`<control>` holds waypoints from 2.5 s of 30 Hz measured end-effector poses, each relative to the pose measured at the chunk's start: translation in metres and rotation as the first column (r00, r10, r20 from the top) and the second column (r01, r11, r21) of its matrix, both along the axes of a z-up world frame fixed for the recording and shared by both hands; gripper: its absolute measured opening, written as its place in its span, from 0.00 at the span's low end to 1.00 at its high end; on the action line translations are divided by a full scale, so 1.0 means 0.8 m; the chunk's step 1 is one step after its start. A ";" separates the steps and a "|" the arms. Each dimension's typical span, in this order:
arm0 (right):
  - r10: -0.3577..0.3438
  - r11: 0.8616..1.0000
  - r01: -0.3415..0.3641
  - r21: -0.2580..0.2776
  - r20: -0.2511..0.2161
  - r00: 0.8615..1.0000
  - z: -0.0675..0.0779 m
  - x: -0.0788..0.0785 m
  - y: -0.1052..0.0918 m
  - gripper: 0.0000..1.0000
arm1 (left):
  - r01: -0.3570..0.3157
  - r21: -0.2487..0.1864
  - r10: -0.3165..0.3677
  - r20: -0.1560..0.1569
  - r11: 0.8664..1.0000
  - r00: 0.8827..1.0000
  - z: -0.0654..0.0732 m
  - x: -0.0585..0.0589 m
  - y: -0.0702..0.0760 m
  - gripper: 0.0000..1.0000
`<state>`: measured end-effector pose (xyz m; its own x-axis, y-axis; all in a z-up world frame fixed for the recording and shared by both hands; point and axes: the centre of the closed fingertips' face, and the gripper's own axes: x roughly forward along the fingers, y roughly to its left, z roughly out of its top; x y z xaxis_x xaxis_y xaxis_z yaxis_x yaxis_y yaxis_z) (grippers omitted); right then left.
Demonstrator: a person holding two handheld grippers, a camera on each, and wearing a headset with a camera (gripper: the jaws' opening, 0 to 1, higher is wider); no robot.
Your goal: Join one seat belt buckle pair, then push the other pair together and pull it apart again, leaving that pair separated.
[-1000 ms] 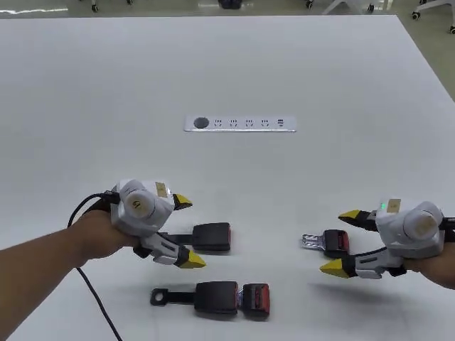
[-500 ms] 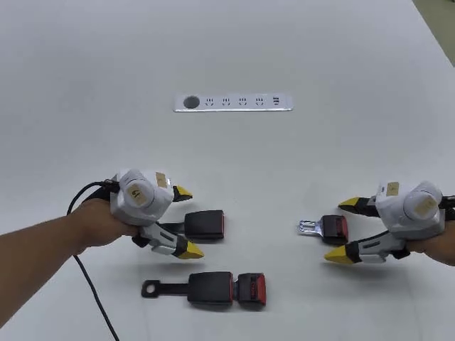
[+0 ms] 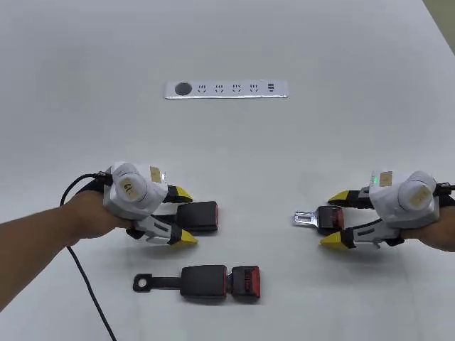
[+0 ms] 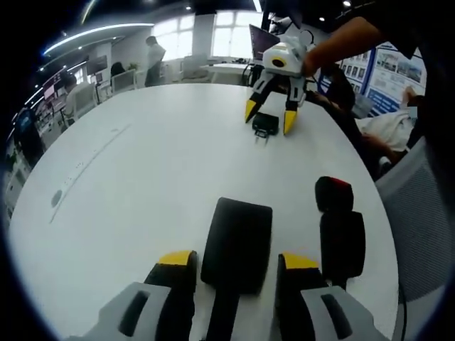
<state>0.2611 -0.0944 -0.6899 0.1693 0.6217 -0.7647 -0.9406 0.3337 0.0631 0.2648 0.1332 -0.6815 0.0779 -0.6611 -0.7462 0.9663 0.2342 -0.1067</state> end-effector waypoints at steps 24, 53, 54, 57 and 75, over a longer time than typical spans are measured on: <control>0.078 0.993 -0.077 -0.085 0.009 0.997 0.000 0.004 0.001 0.35 | 0.156 0.114 -0.162 0.040 0.981 0.986 -0.007 0.005 0.003 0.34; 0.105 0.994 -0.105 -0.014 0.029 0.994 -0.007 0.010 0.113 0.35 | 0.120 0.134 -0.125 0.032 0.984 0.992 -0.004 0.007 0.001 0.33; 0.109 0.994 -0.109 0.002 0.027 0.994 -0.005 0.010 0.119 0.35 | 0.120 0.136 -0.125 0.032 0.983 0.992 -0.004 0.007 0.001 0.33; 0.115 0.993 -0.115 0.008 0.029 0.993 0.000 0.011 0.126 0.35 | 0.125 0.139 -0.130 0.031 0.982 0.991 -0.003 0.006 -0.001 0.33; 0.124 0.991 -0.125 0.046 0.028 0.992 0.002 0.022 0.173 0.35 | 0.118 0.155 -0.124 0.030 0.981 0.992 -0.003 0.006 -0.001 0.33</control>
<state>0.2785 0.0441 -0.6881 0.1074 0.6750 -0.7300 -0.9760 0.2113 0.0518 0.2695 0.1326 -0.6843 0.0359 -0.5458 -0.8372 0.9913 0.1259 -0.0396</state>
